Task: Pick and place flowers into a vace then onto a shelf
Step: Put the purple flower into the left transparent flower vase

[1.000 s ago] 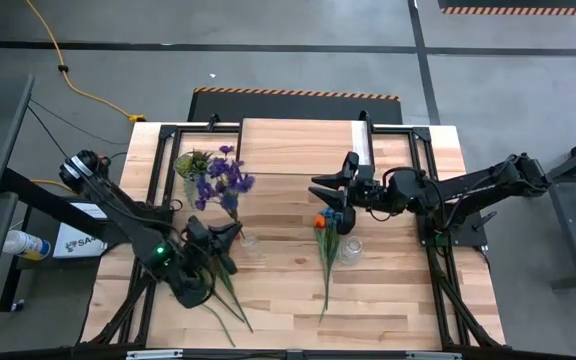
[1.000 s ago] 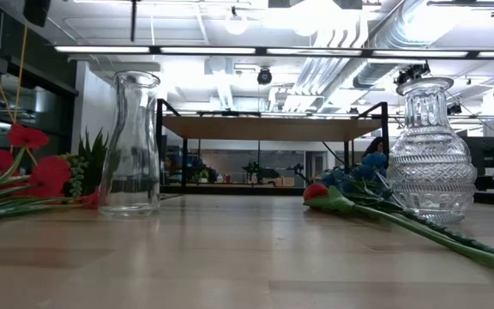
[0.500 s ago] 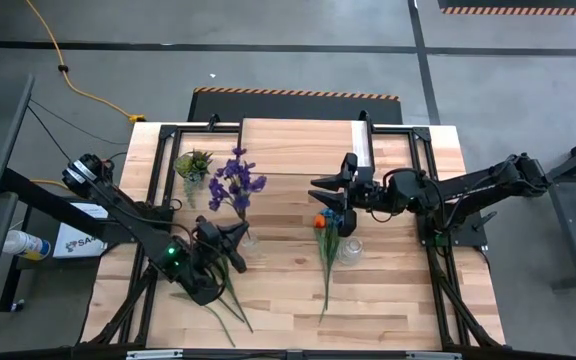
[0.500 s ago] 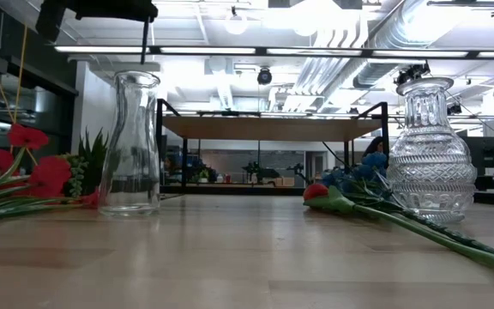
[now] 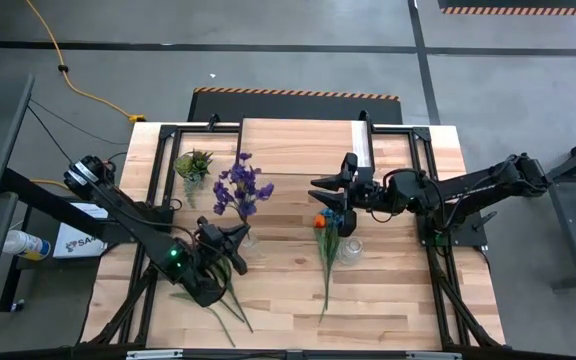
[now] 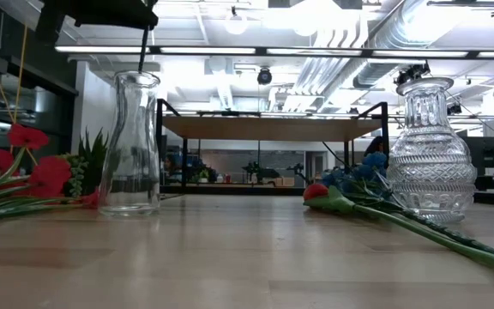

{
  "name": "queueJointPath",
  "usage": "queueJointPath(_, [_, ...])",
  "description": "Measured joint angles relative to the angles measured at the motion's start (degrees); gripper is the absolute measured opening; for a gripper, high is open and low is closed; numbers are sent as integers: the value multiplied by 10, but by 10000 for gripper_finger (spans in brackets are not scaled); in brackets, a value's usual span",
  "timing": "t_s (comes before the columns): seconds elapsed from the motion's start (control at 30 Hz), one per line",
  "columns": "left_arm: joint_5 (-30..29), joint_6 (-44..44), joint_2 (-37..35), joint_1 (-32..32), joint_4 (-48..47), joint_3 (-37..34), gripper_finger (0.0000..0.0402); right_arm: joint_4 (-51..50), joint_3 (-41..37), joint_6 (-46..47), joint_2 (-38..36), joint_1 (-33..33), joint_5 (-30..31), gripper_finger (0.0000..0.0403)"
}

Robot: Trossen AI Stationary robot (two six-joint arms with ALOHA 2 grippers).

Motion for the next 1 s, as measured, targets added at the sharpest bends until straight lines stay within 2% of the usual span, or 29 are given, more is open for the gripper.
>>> queueJointPath(1.0, [-7,-14,8,0,-35,0,40,0,0,4,0,0,-22,103])
